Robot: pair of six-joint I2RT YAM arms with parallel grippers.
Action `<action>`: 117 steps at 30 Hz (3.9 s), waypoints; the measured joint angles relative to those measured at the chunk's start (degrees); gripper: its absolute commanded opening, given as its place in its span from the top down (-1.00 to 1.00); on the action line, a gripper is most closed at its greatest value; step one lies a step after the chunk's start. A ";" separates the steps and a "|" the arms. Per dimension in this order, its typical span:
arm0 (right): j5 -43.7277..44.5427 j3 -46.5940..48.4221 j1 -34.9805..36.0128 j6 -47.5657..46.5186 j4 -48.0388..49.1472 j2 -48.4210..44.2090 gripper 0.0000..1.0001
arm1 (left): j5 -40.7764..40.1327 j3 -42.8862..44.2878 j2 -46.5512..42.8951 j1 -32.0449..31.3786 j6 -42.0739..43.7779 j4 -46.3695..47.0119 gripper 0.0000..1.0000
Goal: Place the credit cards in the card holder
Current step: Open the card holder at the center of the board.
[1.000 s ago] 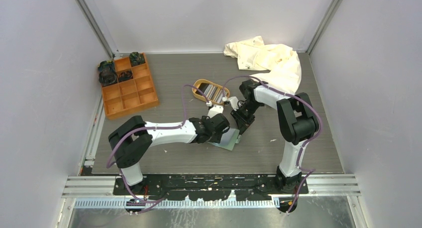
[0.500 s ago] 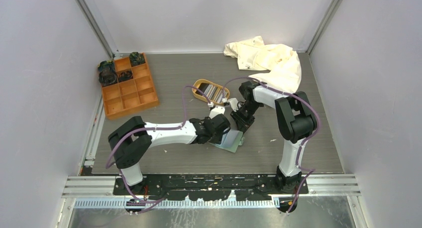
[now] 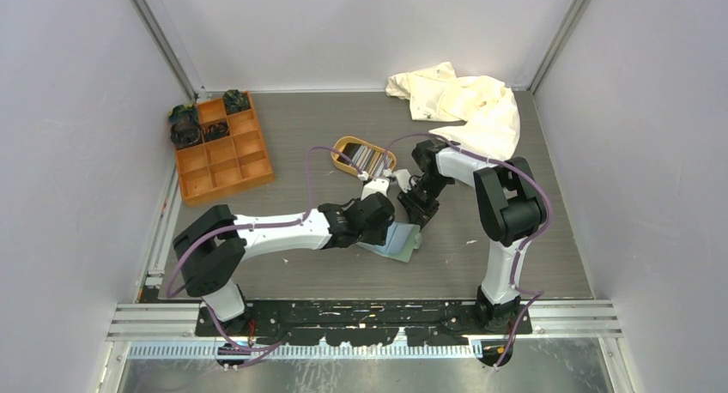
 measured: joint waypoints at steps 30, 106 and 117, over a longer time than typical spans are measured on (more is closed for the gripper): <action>-1.05 0.72 0.09 0.00 -0.68 0.00 0.64 | 15.85 -3.74 1.44 0.02 -0.28 17.53 0.02; -6.12 0.98 -3.23 0.46 -1.77 -2.32 0.45 | 19.37 -21.44 -4.46 5.25 -10.47 33.57 -0.14; -7.54 0.98 -3.23 1.55 -1.70 -2.32 0.45 | 19.69 -18.27 -2.84 5.29 -8.85 30.91 0.79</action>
